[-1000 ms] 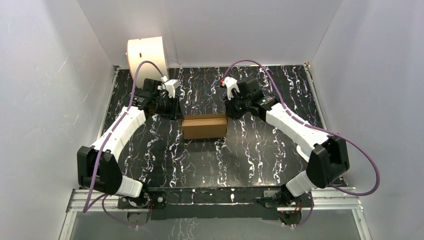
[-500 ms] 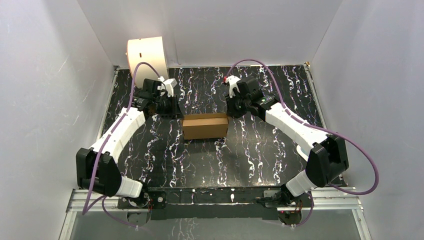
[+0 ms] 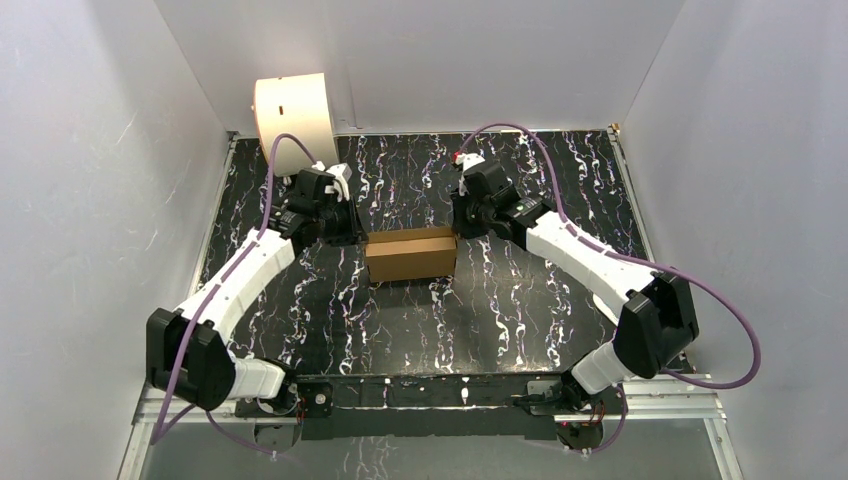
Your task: Fold the paper box
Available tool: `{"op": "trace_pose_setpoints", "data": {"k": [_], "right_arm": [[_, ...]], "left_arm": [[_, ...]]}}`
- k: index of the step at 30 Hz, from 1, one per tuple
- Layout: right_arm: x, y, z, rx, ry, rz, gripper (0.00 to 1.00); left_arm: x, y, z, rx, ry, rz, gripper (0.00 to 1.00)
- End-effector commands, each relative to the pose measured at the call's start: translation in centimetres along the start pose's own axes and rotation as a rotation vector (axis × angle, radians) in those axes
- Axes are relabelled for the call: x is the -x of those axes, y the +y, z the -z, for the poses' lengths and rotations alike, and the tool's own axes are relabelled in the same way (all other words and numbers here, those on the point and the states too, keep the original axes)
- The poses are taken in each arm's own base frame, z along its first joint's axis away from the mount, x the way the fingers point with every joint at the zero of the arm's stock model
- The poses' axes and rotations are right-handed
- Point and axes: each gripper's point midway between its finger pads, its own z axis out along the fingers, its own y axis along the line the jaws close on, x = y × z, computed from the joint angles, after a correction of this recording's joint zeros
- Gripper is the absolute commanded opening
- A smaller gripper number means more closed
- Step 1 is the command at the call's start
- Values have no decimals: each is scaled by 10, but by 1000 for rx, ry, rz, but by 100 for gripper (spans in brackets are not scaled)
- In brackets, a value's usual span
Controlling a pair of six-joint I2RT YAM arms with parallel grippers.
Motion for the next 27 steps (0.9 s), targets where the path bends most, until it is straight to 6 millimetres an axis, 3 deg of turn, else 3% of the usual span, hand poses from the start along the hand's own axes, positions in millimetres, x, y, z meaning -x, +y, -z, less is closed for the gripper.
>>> {"op": "trace_pose_setpoints", "data": {"k": [1, 10, 27], "right_arm": [[14, 17, 12, 6, -99, -73, 17], [10, 15, 18, -42, -198, -71, 16], [-8, 9, 13, -74, -257, -97, 16]], "left_arm": [[-3, -10, 5, 7, -49, 28, 10], [-7, -8, 7, 36, -124, 30, 9], [-25, 2, -3, 49, -124, 13, 9]]}}
